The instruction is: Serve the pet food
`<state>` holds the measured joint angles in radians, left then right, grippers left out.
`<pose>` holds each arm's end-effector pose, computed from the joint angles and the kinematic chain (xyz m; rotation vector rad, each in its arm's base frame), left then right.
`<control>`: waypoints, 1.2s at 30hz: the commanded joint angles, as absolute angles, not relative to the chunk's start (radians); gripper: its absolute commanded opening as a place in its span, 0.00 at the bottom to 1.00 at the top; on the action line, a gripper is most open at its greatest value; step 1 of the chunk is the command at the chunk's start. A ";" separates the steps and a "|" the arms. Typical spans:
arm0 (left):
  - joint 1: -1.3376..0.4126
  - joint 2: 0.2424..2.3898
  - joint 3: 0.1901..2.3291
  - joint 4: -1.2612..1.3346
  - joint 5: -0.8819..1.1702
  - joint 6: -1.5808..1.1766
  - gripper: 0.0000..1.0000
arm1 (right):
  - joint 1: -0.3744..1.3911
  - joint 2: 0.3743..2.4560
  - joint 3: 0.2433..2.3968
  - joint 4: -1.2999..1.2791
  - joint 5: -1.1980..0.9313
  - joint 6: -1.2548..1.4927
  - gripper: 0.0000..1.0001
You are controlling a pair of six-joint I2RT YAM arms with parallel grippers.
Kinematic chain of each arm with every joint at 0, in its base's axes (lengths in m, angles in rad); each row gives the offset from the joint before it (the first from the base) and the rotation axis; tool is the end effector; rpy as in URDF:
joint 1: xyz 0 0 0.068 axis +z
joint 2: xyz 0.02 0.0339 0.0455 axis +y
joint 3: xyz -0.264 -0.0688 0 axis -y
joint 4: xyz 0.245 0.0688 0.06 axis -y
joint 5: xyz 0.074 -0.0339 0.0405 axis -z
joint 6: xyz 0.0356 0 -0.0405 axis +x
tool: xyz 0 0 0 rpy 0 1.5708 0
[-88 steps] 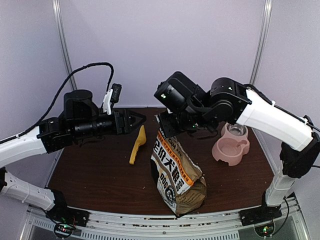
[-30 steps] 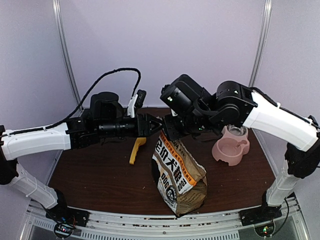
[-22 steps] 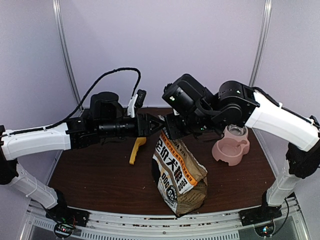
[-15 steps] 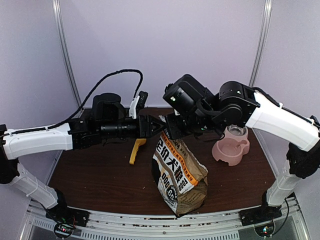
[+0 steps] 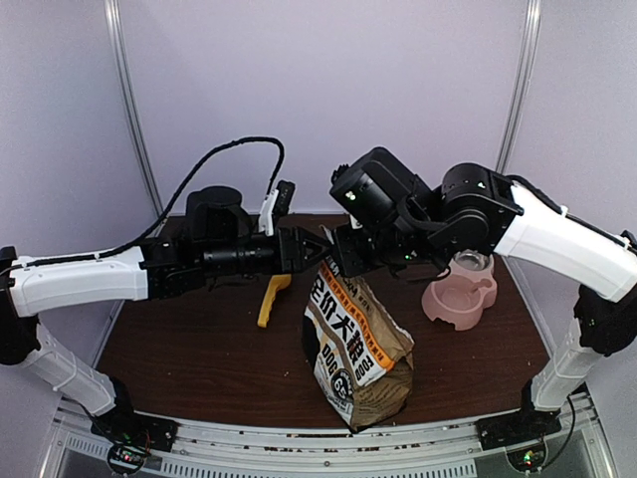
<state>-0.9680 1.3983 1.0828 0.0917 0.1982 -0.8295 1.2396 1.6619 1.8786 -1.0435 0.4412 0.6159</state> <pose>0.1827 -0.2778 0.3304 0.3024 2.0224 -1.3991 0.1257 0.3188 0.4095 -0.5199 2.2761 0.4135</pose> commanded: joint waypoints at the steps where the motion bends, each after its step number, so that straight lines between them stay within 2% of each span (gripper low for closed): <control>1: -0.973 1.353 1.066 0.221 0.175 -0.863 0.47 | 1.244 1.633 1.862 -1.078 0.443 0.621 0.00; 18: -0.973 1.397 1.065 0.254 0.198 -0.902 0.47 | 1.244 1.631 1.868 -1.078 0.447 0.626 0.00; 28: -0.982 1.423 1.066 0.262 0.218 -0.909 0.36 | 1.244 1.629 1.868 -1.071 0.443 0.629 0.00; 36: -0.989 1.439 1.066 0.290 0.241 -0.928 0.20 | 1.245 1.631 1.866 -1.070 0.446 0.628 0.00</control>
<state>-0.9783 1.4200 1.0657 0.2394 0.2188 -0.9226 1.2396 1.6588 1.8782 -1.0443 0.4385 0.6243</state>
